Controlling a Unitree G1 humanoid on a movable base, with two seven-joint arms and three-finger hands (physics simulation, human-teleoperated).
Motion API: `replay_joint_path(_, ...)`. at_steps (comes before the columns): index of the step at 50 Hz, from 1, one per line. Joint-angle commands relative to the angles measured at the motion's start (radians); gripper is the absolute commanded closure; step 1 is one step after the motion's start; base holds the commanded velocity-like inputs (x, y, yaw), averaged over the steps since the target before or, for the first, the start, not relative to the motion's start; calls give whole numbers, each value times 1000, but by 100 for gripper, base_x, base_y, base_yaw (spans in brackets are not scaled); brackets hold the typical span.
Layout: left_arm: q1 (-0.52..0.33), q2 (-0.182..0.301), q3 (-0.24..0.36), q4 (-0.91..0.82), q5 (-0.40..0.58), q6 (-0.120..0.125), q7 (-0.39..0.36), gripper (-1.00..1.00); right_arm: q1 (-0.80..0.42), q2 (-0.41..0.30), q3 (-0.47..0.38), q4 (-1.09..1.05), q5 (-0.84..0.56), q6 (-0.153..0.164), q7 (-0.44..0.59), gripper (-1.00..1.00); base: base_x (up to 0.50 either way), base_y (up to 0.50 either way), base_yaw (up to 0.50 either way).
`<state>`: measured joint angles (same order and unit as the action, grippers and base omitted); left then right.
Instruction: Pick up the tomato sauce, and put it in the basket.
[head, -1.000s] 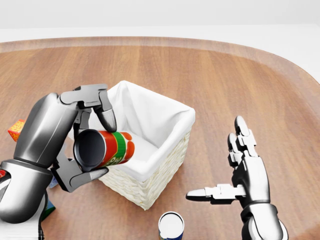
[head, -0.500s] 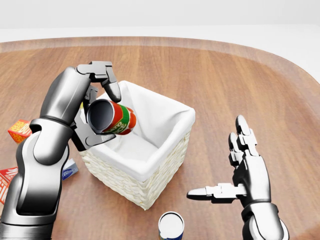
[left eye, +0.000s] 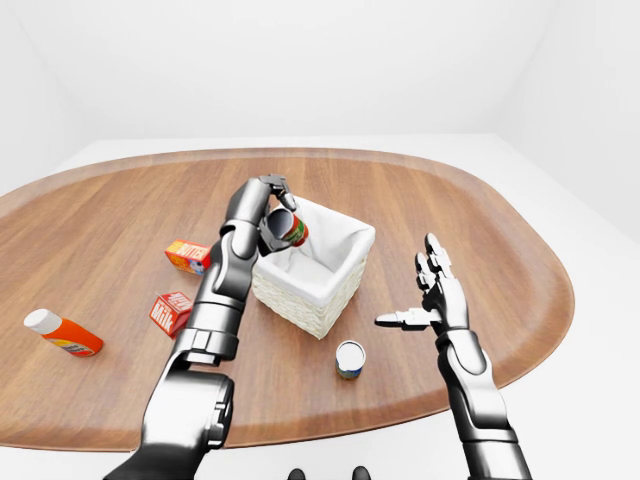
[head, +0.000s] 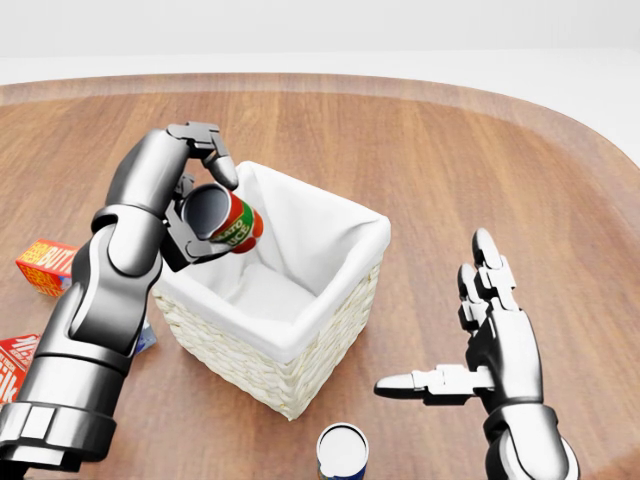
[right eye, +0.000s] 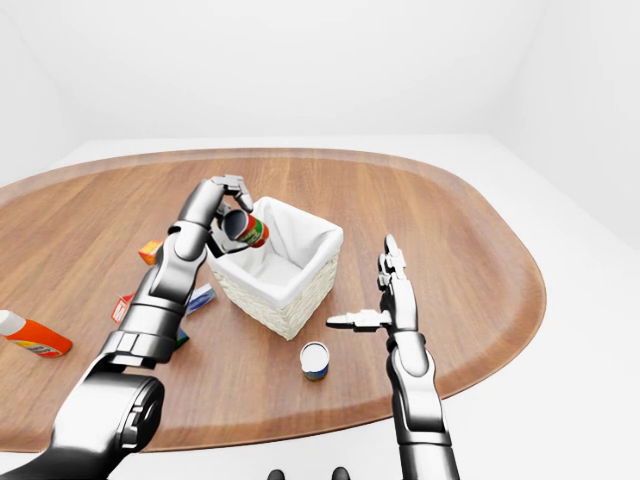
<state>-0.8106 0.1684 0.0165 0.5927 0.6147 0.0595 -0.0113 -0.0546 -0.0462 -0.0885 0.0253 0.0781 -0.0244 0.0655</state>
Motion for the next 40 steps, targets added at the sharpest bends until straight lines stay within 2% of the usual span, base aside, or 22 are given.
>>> replay_joint_path(1, -110, 8, 0, 213, -19, -65, 74, 100, 4, 1, 1, 1, 0, -5, 1, -100, 0, 0, 0)
replay_joint_path(12, -164, 2, -7, 278, -20, -82, 88, 100, 2, -1, -1, -3, 4, 1, 2, -100, 0, 0, 0)
replay_joint_path(15, -183, 2, -7, 323, -21, -99, 104, 100, 3, -1, -2, -5, 5, 3, 2, -100, 0, 0, 0)
replay_joint_path(22, -196, 0, -9, 352, -21, -106, 113, 100, 0, -1, -3, -1, 6, 2, 2, -100, 0, 0, 0)
replay_joint_path(29, -230, 2, -13, 459, -17, -147, 153, 100, 3, 0, -1, -8, 5, 5, 2, -100, 0, 0, 0)
replay_joint_path(40, -268, -5, -22, 569, 7, -147, 177, 100, 5, 1, 0, -13, 4, 7, 1, -100, 0, 0, 0)
